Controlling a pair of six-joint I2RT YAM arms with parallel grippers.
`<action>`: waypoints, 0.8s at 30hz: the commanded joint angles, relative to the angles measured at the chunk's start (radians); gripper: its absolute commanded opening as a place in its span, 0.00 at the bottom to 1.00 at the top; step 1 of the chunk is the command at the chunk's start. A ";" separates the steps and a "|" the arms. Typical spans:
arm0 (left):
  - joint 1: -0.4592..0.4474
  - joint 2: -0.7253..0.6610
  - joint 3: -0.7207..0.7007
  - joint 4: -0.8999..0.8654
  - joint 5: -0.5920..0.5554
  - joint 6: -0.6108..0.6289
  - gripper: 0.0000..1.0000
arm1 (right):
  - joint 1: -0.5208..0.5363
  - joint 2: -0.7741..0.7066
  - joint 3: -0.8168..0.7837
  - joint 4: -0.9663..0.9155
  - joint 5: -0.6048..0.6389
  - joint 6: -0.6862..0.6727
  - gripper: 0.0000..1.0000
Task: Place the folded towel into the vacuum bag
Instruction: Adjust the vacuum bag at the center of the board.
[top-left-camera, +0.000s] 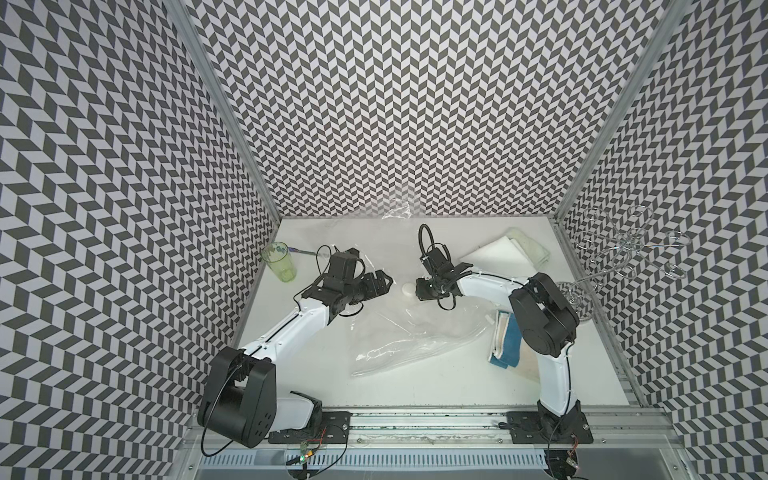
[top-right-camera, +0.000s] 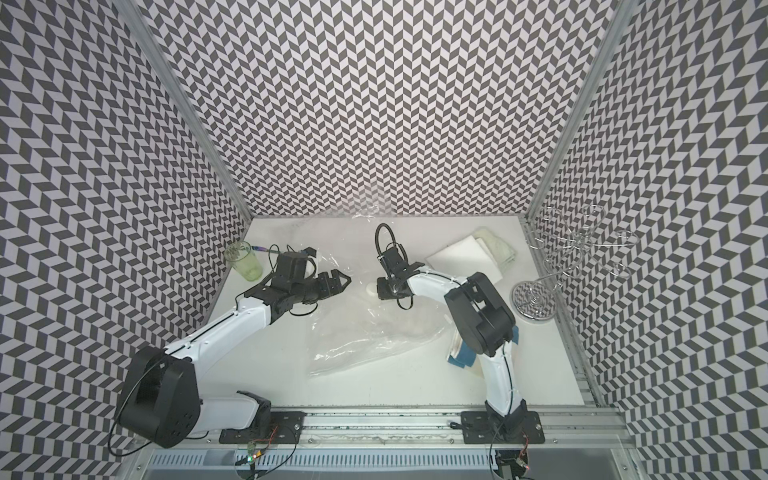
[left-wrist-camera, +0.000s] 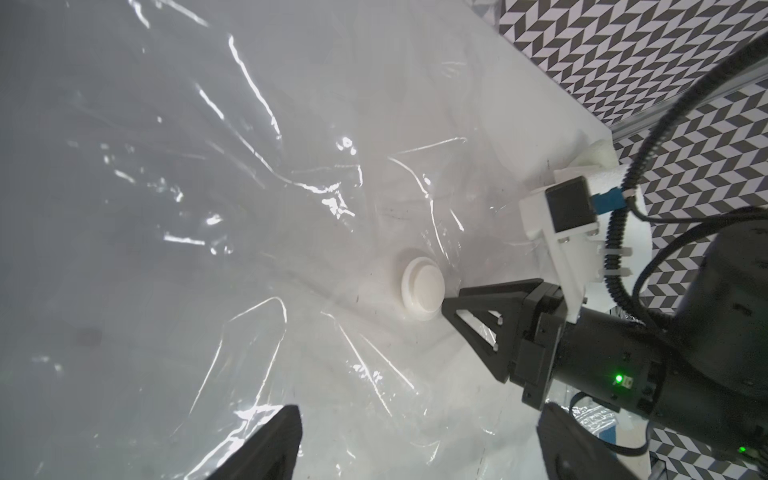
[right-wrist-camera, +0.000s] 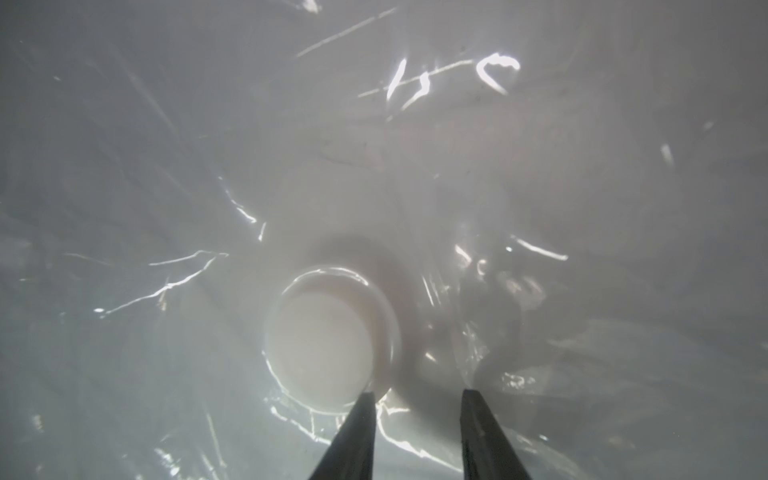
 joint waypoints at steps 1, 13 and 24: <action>-0.024 -0.017 0.079 -0.041 -0.033 0.041 0.91 | 0.004 -0.163 0.035 -0.102 -0.055 -0.033 0.53; -0.218 0.164 0.185 0.128 -0.020 -0.014 0.91 | -0.293 -0.791 -0.465 -0.299 0.084 0.123 0.81; -0.217 0.364 0.097 0.236 0.007 -0.046 0.91 | -0.731 -0.882 -0.688 -0.241 0.194 0.183 0.98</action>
